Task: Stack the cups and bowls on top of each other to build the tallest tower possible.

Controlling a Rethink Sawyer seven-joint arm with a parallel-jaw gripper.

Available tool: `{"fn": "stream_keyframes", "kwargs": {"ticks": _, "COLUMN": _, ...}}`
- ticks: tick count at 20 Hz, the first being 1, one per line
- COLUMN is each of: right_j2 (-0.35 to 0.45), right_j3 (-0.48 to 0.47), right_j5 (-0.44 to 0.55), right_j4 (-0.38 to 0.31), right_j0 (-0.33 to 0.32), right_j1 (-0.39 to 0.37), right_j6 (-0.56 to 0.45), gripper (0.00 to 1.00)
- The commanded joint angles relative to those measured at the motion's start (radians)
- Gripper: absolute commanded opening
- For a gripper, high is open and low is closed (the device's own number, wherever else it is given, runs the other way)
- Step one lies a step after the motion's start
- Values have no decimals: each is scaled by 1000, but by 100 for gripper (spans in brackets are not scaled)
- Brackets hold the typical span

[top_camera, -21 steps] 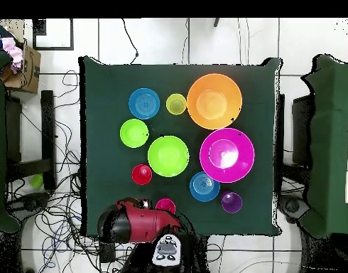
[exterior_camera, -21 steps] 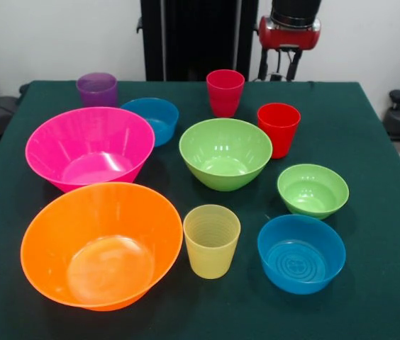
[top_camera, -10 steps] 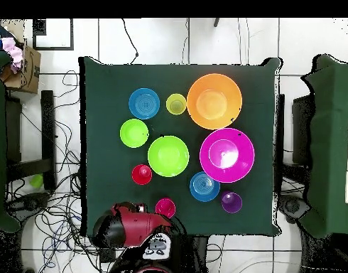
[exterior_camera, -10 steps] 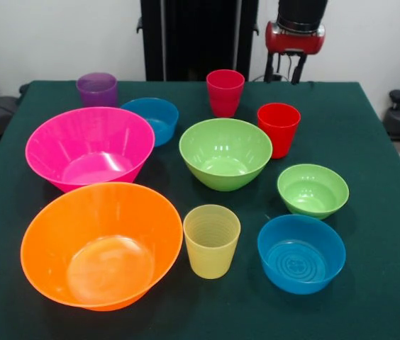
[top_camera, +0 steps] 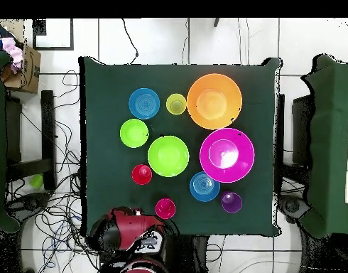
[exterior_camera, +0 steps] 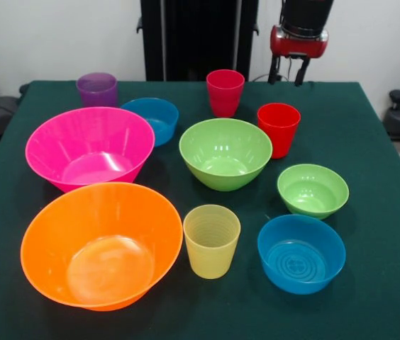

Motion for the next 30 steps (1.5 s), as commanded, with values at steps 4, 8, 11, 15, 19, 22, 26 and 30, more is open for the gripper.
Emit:
{"fn": "stream_keyframes", "kwargs": {"ticks": 4, "right_j2": 46, "right_j3": -18, "right_j5": -118, "right_j4": -18, "right_j0": 11, "right_j1": 104, "right_j6": 180, "gripper": 100}}
{"fn": "stream_keyframes", "kwargs": {"ticks": 8, "right_j2": 49, "right_j3": -12, "right_j5": -136, "right_j4": -14, "right_j0": 15, "right_j1": 126, "right_j6": 192, "gripper": 100}}
{"fn": "stream_keyframes", "kwargs": {"ticks": 11, "right_j2": 54, "right_j3": -18, "right_j5": -184, "right_j4": -12, "right_j0": 22, "right_j1": 166, "right_j6": 208, "gripper": 100}}
{"fn": "stream_keyframes", "kwargs": {"ticks": 15, "right_j2": 65, "right_j3": -22, "right_j5": -201, "right_j4": 25, "right_j0": 55, "right_j1": 187, "right_j6": 239, "gripper": 100}}
{"fn": "stream_keyframes", "kwargs": {"ticks": 19, "right_j2": 77, "right_j3": -28, "right_j5": -208, "right_j4": 56, "right_j0": 86, "right_j1": 195, "right_j6": 269, "gripper": 100}}
{"fn": "stream_keyframes", "kwargs": {"ticks": 22, "right_j2": 78, "right_j3": -46, "right_j5": -214, "right_j4": 63, "right_j0": 100, "right_j1": 212, "right_j6": 281, "gripper": 100}}
{"fn": "stream_keyframes", "kwargs": {"ticks": 26, "right_j2": 77, "right_j3": -60, "right_j5": -204, "right_j4": 54, "right_j0": 105, "right_j1": 217, "right_j6": 295, "gripper": 100}}
{"fn": "stream_keyframes", "kwargs": {"ticks": 30, "right_j2": 78, "right_j3": -70, "right_j5": -204, "right_j4": 41, "right_j0": 106, "right_j1": 226, "right_j6": 312, "gripper": 100}}
